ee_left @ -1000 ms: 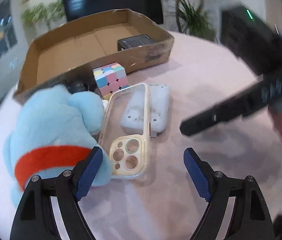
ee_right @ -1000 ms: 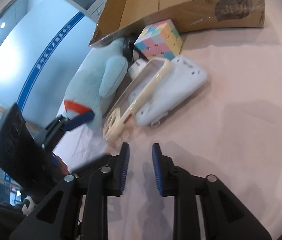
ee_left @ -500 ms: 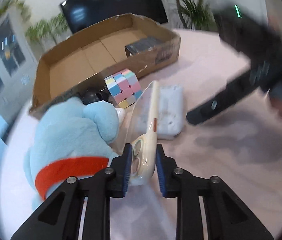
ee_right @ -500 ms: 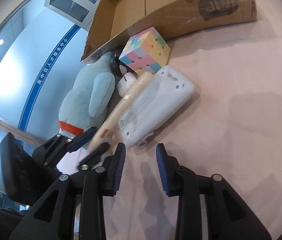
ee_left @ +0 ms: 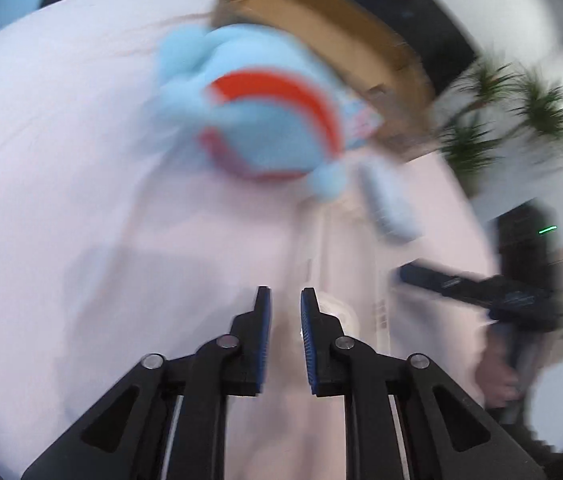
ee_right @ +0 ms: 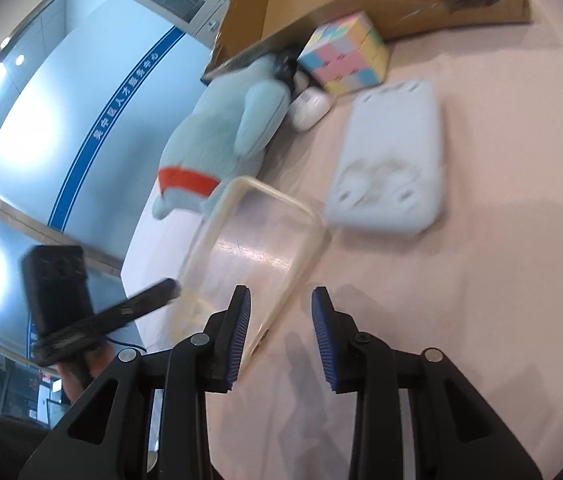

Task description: Organize objects

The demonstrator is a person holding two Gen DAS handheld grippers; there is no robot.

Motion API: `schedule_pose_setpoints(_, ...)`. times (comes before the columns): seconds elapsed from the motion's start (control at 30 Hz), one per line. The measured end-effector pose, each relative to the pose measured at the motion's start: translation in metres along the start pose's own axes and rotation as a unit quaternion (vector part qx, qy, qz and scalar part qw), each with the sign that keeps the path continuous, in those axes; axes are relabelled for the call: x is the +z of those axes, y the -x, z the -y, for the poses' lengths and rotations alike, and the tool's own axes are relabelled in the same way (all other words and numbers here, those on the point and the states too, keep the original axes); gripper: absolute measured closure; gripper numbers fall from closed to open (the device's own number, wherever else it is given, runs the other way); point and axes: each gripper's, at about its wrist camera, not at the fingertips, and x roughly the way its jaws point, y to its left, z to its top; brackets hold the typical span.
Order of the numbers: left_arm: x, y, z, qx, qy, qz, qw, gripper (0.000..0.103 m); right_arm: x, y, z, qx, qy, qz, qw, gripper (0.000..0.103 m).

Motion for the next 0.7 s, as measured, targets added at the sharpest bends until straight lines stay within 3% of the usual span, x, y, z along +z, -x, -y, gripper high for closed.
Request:
schedule_pose_setpoints(0.13,-0.011,0.012,0.009,-0.032,-0.016,0.009,0.9993,0.083,-0.012,-0.007,-0.023,-0.072,0.031,0.015,0.997,0.074)
schedule_pose_setpoints(0.17,-0.012,0.018,0.021,-0.026,-0.046,0.022,0.9983,0.078,-0.014,-0.008,-0.026,-0.085,0.031,0.018,0.996,0.074)
schedule_pose_setpoints(0.23,-0.01,0.023,0.039,-0.002,-0.09,0.043,0.995,0.052,-0.015,-0.011,-0.032,-0.103,0.024,0.032,0.994,0.074)
schedule_pose_setpoints(0.27,-0.008,0.022,0.049,0.01,-0.114,0.048,0.9923,0.044,-0.016,-0.013,-0.036,-0.111,0.026,0.039,0.993,0.074)
schedule_pose_setpoints(0.3,-0.007,0.017,0.058,0.021,-0.142,0.05,0.9884,0.038,-0.017,-0.016,-0.04,-0.124,0.036,0.044,0.991,0.074)
schedule_pose_setpoints(0.37,-0.006,0.003,0.066,0.055,-0.172,0.039,0.9828,0.038,-0.018,-0.024,-0.049,-0.155,0.047,0.053,0.985,0.074)
schedule_pose_setpoints(0.4,-0.006,-0.006,0.066,0.066,-0.177,0.027,0.9817,0.04,-0.018,-0.027,-0.047,-0.17,0.052,0.054,0.983,0.074)
schedule_pose_setpoints(0.47,-0.006,-0.023,0.063,0.058,-0.171,-0.007,0.9834,0.065,-0.021,-0.028,-0.047,-0.2,0.054,0.068,0.976,0.078)
schedule_pose_setpoints(0.5,-0.006,-0.022,0.061,0.059,-0.168,-0.003,0.9841,0.073,-0.022,-0.028,-0.048,-0.212,0.054,0.072,0.973,0.085)
schedule_pose_setpoints(0.53,-0.006,-0.021,0.059,0.064,-0.166,0.003,0.9841,0.09,-0.023,-0.028,-0.048,-0.222,0.055,0.076,0.97,0.087)
schedule_pose_setpoints(0.57,-0.005,-0.022,0.057,0.052,-0.161,-0.009,0.9855,0.096,-0.025,-0.028,-0.048,-0.224,0.053,0.078,0.97,0.089)
schedule_pose_setpoints(0.7,-0.008,-0.021,0.053,0.033,-0.133,-0.025,0.9903,0.097,-0.022,-0.028,-0.051,-0.231,0.047,0.058,0.97,0.094)
